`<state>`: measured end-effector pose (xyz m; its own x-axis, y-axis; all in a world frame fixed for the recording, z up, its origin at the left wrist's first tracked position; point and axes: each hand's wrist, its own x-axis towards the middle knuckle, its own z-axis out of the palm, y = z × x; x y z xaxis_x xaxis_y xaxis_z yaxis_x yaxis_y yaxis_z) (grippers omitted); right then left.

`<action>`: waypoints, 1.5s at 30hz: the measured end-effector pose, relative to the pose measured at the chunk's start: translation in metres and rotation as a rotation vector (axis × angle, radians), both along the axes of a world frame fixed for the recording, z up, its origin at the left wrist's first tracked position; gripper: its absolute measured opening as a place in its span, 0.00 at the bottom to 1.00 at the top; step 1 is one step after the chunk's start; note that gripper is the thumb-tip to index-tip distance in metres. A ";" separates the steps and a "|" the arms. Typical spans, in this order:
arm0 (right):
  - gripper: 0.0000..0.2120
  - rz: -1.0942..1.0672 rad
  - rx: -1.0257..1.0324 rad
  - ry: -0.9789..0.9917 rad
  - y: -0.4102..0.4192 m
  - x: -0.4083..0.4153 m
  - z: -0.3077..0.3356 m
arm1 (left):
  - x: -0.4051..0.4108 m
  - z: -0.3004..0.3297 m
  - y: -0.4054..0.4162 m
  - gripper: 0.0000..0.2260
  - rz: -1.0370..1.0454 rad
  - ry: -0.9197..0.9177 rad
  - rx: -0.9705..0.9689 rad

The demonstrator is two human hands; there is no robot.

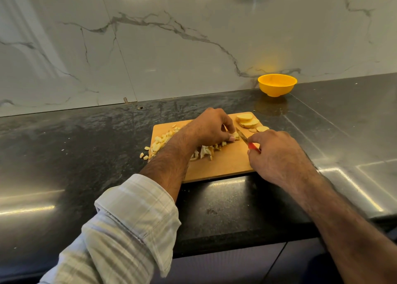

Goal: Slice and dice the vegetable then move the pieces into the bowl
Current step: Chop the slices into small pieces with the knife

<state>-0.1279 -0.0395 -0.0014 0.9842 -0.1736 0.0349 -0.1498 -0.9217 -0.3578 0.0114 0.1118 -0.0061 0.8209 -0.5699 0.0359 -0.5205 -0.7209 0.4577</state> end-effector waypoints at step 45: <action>0.08 0.035 -0.080 0.004 0.039 0.015 0.004 | -0.001 0.009 0.005 0.07 0.026 -0.007 -0.012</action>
<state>-0.1125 -0.0007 0.0023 0.9898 -0.1355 0.0434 -0.1179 -0.9520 -0.2824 0.0101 0.1171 0.0025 0.8350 -0.5482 0.0486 -0.5053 -0.7286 0.4625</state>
